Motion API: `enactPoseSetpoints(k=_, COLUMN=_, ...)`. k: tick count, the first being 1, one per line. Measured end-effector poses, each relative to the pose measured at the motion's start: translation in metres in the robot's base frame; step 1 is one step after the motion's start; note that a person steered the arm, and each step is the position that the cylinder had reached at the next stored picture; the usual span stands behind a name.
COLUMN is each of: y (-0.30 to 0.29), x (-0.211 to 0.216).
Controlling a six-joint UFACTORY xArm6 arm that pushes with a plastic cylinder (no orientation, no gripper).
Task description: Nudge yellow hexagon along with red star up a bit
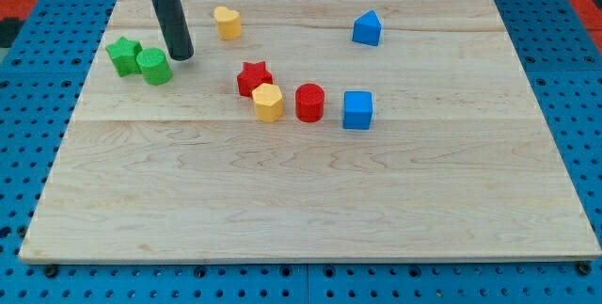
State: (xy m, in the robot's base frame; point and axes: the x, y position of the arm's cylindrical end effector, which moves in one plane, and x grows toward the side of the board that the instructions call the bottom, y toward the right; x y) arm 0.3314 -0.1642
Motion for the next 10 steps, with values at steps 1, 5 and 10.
enactPoseSetpoints(k=1, y=0.001, x=0.000)
enactPoseSetpoints(k=5, y=0.001, x=0.046)
enactPoseSetpoints(k=10, y=0.124, x=0.090)
